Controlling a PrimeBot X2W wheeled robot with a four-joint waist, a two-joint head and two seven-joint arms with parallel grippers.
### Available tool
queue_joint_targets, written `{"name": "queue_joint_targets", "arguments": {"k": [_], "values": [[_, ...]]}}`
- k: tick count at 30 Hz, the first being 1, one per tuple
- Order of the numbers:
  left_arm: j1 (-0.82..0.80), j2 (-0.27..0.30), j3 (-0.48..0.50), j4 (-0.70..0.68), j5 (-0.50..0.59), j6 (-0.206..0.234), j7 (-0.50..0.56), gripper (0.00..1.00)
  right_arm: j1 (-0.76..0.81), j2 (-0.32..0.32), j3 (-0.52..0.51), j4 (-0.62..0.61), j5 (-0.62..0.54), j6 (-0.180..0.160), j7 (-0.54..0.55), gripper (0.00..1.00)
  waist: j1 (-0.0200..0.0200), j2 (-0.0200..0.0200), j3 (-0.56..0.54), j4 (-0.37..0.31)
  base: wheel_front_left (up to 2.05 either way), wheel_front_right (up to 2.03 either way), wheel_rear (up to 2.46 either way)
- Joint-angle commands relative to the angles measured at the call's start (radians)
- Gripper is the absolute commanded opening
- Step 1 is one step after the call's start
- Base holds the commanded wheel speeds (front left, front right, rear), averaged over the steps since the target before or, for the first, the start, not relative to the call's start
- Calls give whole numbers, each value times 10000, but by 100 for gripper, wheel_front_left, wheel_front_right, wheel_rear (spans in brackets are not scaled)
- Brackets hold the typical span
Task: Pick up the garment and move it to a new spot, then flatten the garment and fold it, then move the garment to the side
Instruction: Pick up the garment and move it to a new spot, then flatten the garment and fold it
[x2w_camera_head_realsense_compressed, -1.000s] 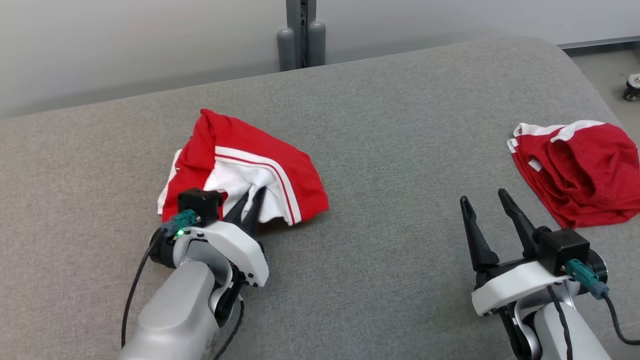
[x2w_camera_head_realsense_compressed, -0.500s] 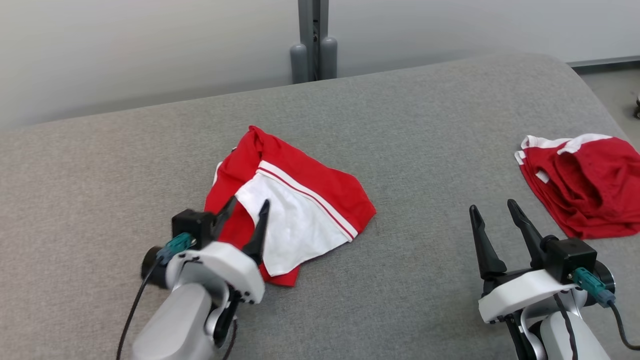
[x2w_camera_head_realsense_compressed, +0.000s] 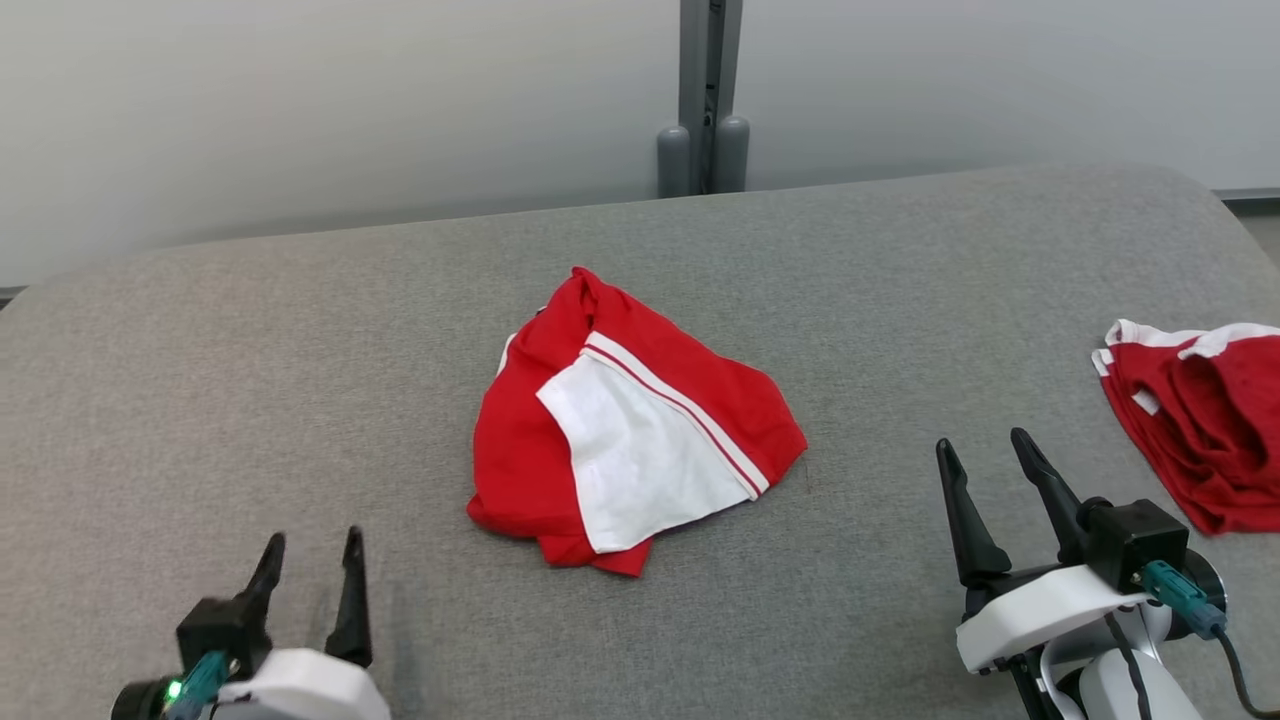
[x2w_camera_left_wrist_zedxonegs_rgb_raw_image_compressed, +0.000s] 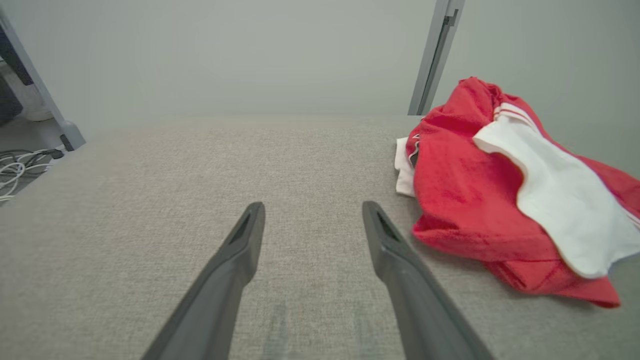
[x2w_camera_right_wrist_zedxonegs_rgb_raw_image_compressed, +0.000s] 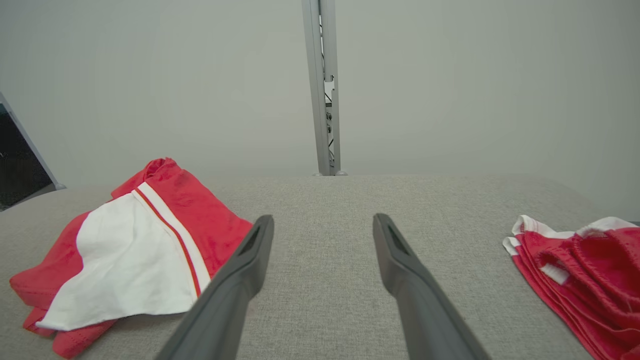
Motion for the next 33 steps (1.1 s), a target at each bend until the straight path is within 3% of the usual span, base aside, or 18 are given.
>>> {"name": "queue_joint_targets", "arguments": {"k": [1, 8, 16, 33], "values": [[184, -25, 229, -196, 147, 49, -44, 100, 59, -48, -40, -43, 24, 1, 5, 100, 1, 0, -15, 100, 0, 0, 0], [983, -319, 1407, -853, 878, -174, -45, 100, 208, -48, -130, -23, 27, 1, 5, 100, 1, 0, -96, 369, 0, 0, 0], [1321, -613, 2100, -1170, 1410, -480, -45, 100, 468, -48, -37, 129, 55, 1, 5, 100, 1, 0, -379, 296, 0, 0, 0], [1319, -808, 2249, -1132, 1808, -751, -45, 100, 658, -45, 182, 289, -119, 1, 5, 100, 1, 0, -505, 375, 0, 0, 0]]}}
